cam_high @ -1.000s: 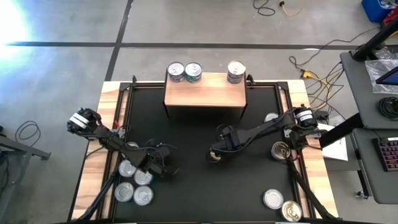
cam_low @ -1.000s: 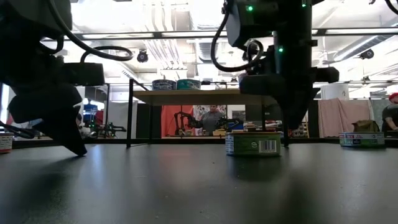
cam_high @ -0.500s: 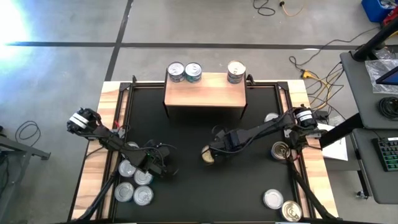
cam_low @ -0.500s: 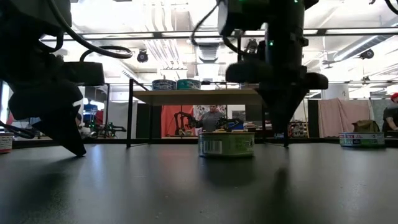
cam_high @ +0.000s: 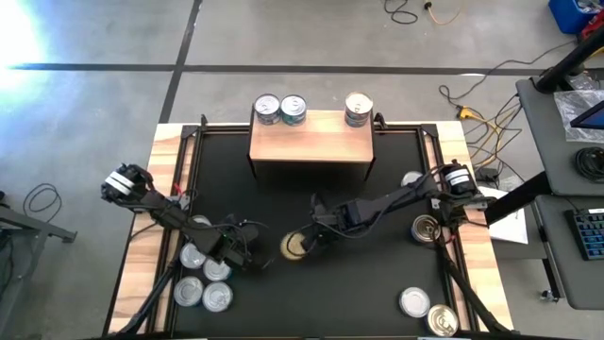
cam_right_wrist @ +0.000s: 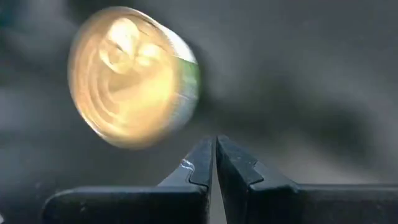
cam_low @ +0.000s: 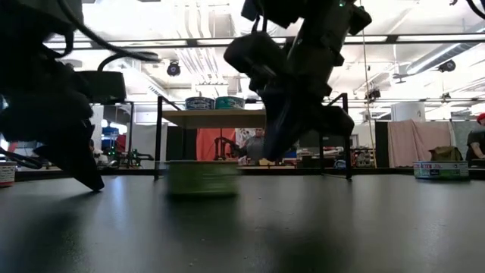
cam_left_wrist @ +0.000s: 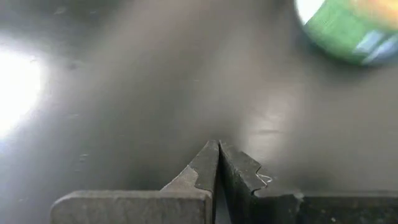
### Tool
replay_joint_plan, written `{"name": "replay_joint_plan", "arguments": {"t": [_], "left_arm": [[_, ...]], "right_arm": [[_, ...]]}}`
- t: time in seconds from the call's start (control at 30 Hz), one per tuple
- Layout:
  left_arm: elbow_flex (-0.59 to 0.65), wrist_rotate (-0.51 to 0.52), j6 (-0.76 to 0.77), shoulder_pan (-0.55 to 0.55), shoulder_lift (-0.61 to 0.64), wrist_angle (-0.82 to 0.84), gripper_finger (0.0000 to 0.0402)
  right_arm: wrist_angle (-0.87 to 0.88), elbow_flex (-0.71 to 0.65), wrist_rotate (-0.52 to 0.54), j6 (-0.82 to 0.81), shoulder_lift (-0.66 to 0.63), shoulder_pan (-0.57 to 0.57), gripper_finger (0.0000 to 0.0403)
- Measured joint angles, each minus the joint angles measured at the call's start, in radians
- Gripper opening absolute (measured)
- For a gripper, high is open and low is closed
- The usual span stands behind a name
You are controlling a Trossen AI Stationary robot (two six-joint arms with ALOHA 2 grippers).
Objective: Stack canned seafood by type on shelf
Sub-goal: Put the top green tuna can on the shelf
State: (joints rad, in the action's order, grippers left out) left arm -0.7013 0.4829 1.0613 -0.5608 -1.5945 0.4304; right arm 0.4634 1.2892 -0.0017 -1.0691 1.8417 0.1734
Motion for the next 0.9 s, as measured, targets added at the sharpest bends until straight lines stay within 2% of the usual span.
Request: {"name": "replay_joint_plan", "arguments": {"t": [0.27, 0.43, 0.53, 0.7, 0.83, 0.9], "left_arm": [[0.0, 0.006, -0.024, -0.004, 0.001, -0.022, 0.0], [0.002, 0.022, -0.027, -0.004, 0.001, -0.069, 0.0], [0.016, 0.052, -0.054, 0.004, -0.013, -0.225, 0.0], [0.017, 0.024, -0.3, 0.051, -0.087, -0.574, 0.0], [-0.04, 0.024, -0.328, 0.126, -0.164, -0.66, 0.0], [-0.088, -0.012, -0.355, 0.167, -0.197, -0.664, 0.0]], "right_arm": [[0.096, -0.002, 0.006, 0.02, -0.013, 0.018, 0.0013], [0.006, -0.002, 0.021, 0.009, 0.013, 0.051, 0.0013], [-0.049, -0.002, 0.026, -0.01, 0.022, 0.072, 0.0013], [-0.052, -0.002, 0.027, -0.017, 0.022, 0.093, 0.0013], [-0.05, -0.002, 0.029, -0.043, 0.021, 0.112, 0.0013], [-0.045, -0.002, 0.028, -0.053, 0.021, 0.127, 0.0013]]}}
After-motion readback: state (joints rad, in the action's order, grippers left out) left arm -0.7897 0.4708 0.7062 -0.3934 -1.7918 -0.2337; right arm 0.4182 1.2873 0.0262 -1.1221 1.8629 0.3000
